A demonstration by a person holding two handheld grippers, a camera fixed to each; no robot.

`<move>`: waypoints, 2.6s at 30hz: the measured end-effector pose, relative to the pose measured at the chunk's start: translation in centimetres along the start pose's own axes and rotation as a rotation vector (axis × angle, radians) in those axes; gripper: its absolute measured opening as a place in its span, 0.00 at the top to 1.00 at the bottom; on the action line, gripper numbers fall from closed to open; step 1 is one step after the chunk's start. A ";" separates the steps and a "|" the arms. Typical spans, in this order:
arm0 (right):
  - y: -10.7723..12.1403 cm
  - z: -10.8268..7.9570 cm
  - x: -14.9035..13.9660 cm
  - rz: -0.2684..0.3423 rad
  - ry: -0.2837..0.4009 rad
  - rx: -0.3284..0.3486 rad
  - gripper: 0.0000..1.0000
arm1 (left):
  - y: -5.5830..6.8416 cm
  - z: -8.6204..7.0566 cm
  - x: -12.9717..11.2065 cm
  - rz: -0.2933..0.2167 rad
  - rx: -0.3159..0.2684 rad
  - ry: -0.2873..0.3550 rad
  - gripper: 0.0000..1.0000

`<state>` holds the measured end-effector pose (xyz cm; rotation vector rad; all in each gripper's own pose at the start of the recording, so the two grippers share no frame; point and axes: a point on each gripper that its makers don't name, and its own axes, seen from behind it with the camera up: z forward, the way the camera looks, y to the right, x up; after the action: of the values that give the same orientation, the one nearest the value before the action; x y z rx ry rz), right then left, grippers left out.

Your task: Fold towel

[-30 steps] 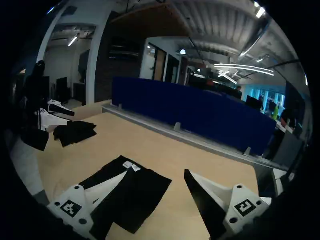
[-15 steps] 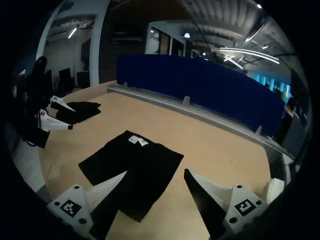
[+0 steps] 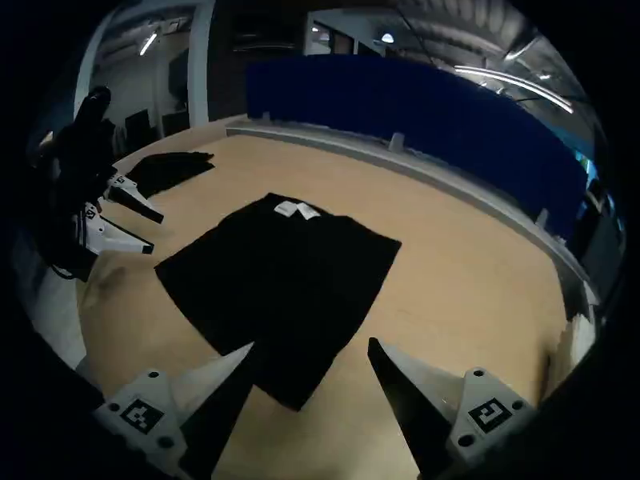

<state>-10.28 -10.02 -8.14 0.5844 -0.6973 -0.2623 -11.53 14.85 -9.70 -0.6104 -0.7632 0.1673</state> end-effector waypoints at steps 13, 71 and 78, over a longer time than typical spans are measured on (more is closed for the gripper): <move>-0.9 1.3 -5.8 0.034 -0.116 0.017 0.03 | 1.0 1.9 -4.5 0.001 -0.009 -0.123 0.04; -2.3 2.0 -7.7 0.127 -0.209 0.024 0.87 | 1.0 2.2 -5.0 0.026 0.062 -0.166 0.93; -2.5 1.9 -7.3 0.123 -0.193 0.038 0.87 | 1.6 2.1 -5.1 -0.009 0.041 -0.164 0.94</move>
<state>-17.03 -9.83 -12.30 0.5539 -0.9235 -0.1926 -16.54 15.31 -12.48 -0.5587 -0.9186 0.2261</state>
